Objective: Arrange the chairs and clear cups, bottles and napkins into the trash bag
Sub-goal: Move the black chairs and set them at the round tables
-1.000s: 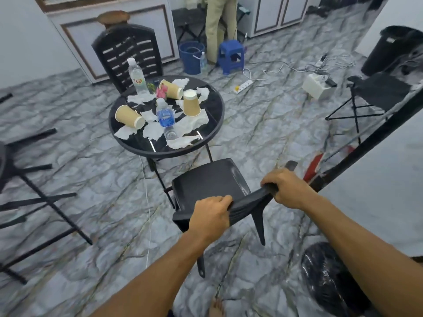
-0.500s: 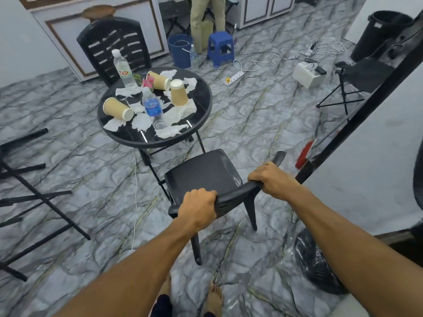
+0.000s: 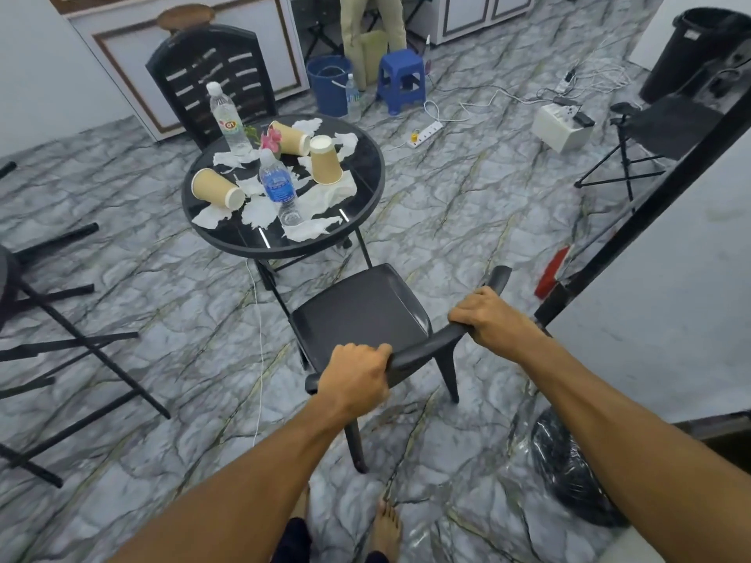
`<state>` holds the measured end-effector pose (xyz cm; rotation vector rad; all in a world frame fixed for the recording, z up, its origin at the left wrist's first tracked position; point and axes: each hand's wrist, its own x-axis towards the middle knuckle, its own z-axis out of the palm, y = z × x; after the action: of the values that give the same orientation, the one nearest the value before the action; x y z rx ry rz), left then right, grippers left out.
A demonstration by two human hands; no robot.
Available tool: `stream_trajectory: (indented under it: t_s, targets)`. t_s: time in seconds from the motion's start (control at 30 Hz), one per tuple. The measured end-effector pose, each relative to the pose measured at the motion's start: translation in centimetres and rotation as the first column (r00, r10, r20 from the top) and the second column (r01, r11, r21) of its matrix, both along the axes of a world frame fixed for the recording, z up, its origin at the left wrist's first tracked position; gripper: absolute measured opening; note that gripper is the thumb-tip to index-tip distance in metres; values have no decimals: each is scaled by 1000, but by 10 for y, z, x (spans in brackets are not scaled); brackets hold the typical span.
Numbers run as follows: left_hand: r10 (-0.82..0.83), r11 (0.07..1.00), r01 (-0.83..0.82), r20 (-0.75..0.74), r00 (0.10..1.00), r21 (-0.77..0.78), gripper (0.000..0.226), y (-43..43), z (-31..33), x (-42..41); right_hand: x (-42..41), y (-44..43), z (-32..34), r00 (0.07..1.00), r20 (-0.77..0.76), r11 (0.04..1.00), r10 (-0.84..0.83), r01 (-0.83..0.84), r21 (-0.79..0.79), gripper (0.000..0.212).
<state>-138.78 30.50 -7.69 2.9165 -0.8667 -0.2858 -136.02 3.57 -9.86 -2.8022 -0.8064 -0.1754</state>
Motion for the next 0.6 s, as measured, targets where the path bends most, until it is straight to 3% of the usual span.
stream_trajectory:
  t_s: [0.17, 0.33, 0.4, 0.53, 0.6]
  targets:
    - [6, 995, -1, 48, 999, -103, 8, 7, -10, 11, 15, 7, 10, 999, -30, 996, 16, -19, -89, 37]
    - [-26, 983, 38, 71, 997, -180, 8, -13, -21, 1, 4, -13, -5, 991, -115, 993, -71, 59, -104, 30]
    - [-11, 988, 9, -9, 1000, -155, 6, -15, -19, 0, 0, -7, -1, 974, -177, 989, -143, 133, -65, 24]
    - [15, 964, -48, -129, 991, -260, 38, -6, -11, -3, -4, 23, 35, 876, -409, 965, -257, 209, -158, 19]
    - [67, 928, -156, -262, 963, -338, 58, 11, -3, 5, 1, 45, 56, 735, -631, 969, -248, 192, -157, 32]
